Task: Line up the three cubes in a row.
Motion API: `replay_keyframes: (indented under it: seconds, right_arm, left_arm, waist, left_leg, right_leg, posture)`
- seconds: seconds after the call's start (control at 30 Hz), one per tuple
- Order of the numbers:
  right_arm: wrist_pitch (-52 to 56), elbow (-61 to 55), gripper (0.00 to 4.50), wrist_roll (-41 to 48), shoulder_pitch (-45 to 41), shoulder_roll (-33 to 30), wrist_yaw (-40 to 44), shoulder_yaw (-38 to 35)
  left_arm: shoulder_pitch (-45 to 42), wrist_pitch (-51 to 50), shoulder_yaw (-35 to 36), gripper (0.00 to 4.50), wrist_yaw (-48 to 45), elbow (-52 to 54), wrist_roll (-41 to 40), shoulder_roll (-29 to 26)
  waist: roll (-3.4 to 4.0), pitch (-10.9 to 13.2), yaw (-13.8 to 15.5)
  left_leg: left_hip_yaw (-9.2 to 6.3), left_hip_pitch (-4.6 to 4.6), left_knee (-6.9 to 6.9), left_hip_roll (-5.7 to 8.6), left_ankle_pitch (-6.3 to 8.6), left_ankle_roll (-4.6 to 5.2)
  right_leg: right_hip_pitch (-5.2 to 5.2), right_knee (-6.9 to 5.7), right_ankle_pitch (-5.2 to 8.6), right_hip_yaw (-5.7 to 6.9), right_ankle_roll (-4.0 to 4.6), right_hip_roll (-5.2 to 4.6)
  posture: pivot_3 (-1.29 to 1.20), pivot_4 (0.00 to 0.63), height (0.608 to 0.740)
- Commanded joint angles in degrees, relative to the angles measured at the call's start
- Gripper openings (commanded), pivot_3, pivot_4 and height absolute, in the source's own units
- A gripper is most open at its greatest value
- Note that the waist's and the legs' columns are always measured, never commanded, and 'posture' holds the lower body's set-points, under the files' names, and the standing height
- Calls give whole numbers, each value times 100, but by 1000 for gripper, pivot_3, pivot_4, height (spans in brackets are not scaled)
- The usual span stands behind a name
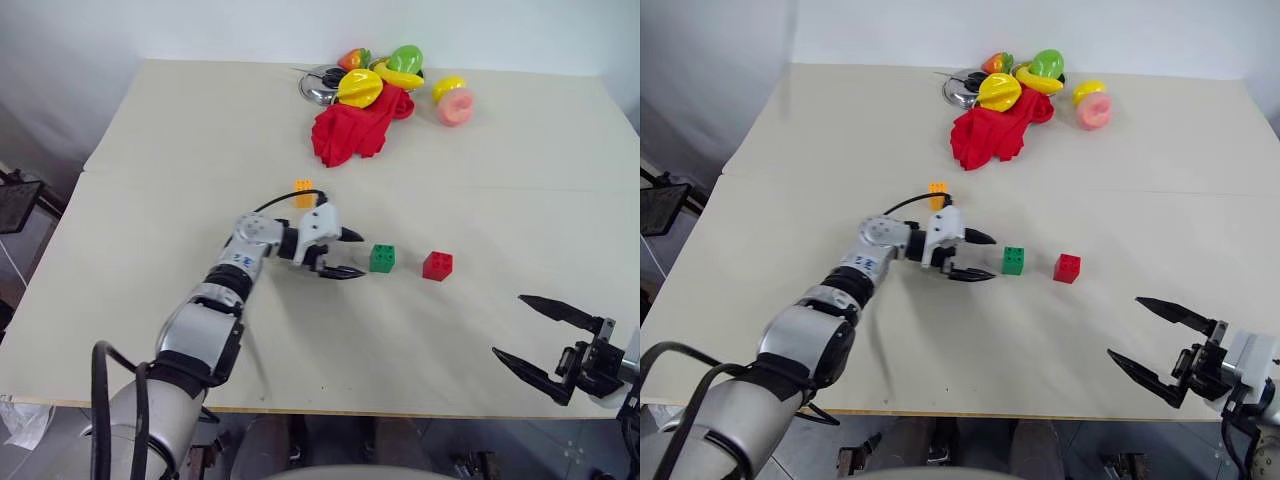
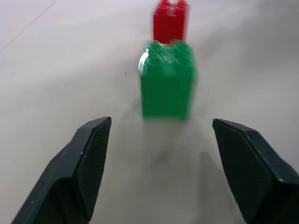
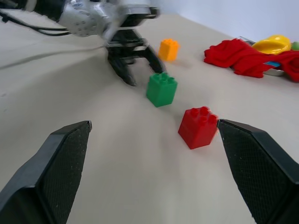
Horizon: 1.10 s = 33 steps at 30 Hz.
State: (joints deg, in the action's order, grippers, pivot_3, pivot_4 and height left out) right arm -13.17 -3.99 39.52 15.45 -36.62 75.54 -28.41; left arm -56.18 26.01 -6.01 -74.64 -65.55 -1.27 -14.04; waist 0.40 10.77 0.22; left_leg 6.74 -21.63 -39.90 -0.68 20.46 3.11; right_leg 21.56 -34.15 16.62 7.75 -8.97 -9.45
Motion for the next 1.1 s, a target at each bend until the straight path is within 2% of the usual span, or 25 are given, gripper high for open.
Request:
replay_keyframes:
  seconds: [0.03, 0.07, 0.17, 0.33, 0.5, 0.63, 0.8, 0.9, 1.0, 1.1]
  right_arm:
    - [142, -71, 4500, 286, -340, 111, -216, -56]
    - [212, -91, 4500, 329, -521, 165, -386, -46]
    - [386, -69, 4500, 342, -902, 374, -793, 39]
    - [191, 214, 4500, 115, -1248, 623, -1046, 117]
    - [37, 566, 4500, 99, -1677, 754, -1302, 8]
    - [-125, 676, 4500, -9, -1811, 846, -1325, 78]
    - [-106, 763, 4500, -60, -1919, 804, -1264, 175]
    - [57, 686, 4500, -3, -1975, 694, -1265, 184]
    - [401, 462, 4500, 78, -1826, 554, -1162, 289]
    - [661, 324, 4500, 71, -1638, 404, -1073, 346]
  left_arm:
    - [661, -119, 349, 4178, -543, 1075, -594, -461]
    - [1062, -322, 514, 4450, -516, 1645, -825, -657]
    - [2422, -1095, 1131, 4479, 33, 3515, -1504, -1087]
    - [4558, -2042, 2187, 4479, 1621, 5912, -1855, -1395]
    - [5925, -2876, 3325, 4479, 3346, 7303, -2255, -1066]
    - [6716, -3169, 3389, 4479, 3769, 8144, -2415, -797]
    - [6801, -3398, 3019, 4479, 3818, 8384, -2411, -898]
    - [6304, -3881, 2580, 4479, 4041, 8489, -2285, -1073]
    - [5460, -4465, 1813, 4479, 4106, 8328, -2058, -1218]
    - [4486, -4860, 1174, 4479, 4549, 7759, -1621, -984]
  waist:
    - [2, -1, -29]
    - [2, -1, -32]
    - [3, -1, -78]
    - [4, -1, -37]
    - [8, 1, -7]
    - [11, -1, -14]
    - [10, -1, -11]
    - [11, -1, -6]
    - [12, -1, 32]
    - [19, -6, 39]
  left_leg:
    - [-2, 0, -1, -1, 0, 0]
    - [-4, 0, -1, -1, 0, 0]
    - [-6, 1, -6, -2, 1, -1]
    - [-23, 3, -9, 0, 1, -1]
    - [-31, 12, -15, 6, 1, 0]
    - [-32, 21, -11, 4, 5, -6]
    - [-19, 22, -10, 4, 5, -7]
    - [-15, 23, -9, 3, 4, -7]
    - [-13, 22, -10, 6, 4, -6]
    - [-7, 23, -9, 7, 3, -5]
  right_leg:
    - [0, -3, 1, 1, 2, 0]
    - [0, -3, 1, 1, 2, 0]
    - [-1, -11, 1, -7, 2, -4]
    - [-11, -13, 3, -4, 5, -8]
    - [-24, -21, 2, -9, 7, -21]
    - [-29, -21, 3, -16, 10, -20]
    - [-22, -28, 5, -13, 13, -16]
    - [-18, -33, 5, -16, 14, -15]
    - [-17, -38, 5, -17, 14, -15]
    - [-15, -39, 5, -20, 14, -12]
  posture:
    - [0, 150, 740]
    - [0, 150, 740]
    - [0, 150, 740]
    - [0, 150, 740]
    - [0, 150, 740]
    - [0, 150, 740]
    - [0, 150, 740]
    - [0, 150, 740]
    - [0, 150, 740]
    - [0, 150, 740]
